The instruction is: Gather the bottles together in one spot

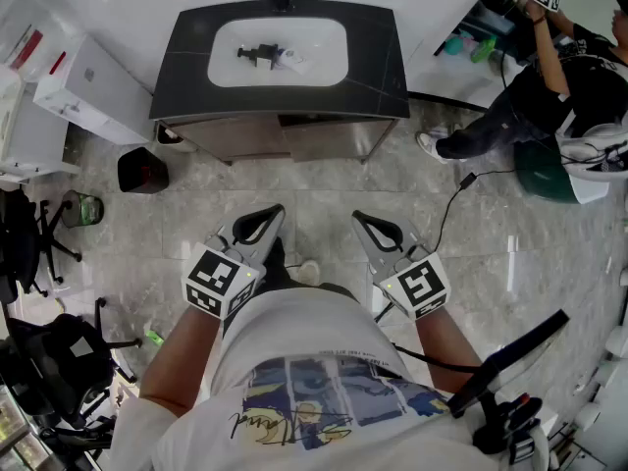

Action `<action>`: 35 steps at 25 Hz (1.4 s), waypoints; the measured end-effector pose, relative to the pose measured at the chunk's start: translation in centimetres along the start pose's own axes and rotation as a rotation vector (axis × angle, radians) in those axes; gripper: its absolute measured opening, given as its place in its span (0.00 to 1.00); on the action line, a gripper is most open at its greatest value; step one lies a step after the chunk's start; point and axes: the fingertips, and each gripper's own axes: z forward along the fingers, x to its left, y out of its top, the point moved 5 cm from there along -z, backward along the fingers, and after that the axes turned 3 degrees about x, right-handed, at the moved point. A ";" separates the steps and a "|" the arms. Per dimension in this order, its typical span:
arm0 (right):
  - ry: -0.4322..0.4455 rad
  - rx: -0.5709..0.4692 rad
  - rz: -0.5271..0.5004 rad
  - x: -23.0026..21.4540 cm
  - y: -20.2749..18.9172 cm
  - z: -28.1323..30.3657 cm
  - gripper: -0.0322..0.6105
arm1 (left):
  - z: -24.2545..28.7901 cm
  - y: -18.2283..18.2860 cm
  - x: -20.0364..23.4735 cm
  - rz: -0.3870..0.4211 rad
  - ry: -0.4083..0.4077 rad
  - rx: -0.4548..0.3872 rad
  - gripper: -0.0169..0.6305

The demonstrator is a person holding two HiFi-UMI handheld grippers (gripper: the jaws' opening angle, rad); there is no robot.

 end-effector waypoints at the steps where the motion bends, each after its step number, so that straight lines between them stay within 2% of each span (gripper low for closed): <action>1: 0.001 0.001 -0.004 -0.2 0.3 0.4 0.05 | 0.1 0.2 0.4 0.001 -0.002 0.001 0.03; 16: 0.031 0.032 -0.014 -2.7 3.6 8.1 0.05 | 0.6 2.1 8.4 -0.038 0.008 0.000 0.03; 24: 0.039 0.056 -0.029 -4.4 6.2 13.5 0.11 | 0.8 3.7 14.0 -0.046 0.020 -0.008 0.03; 35: 0.023 0.074 -0.046 -5.9 9.9 21.4 0.14 | 0.5 5.0 21.6 -0.031 -0.024 -0.006 0.07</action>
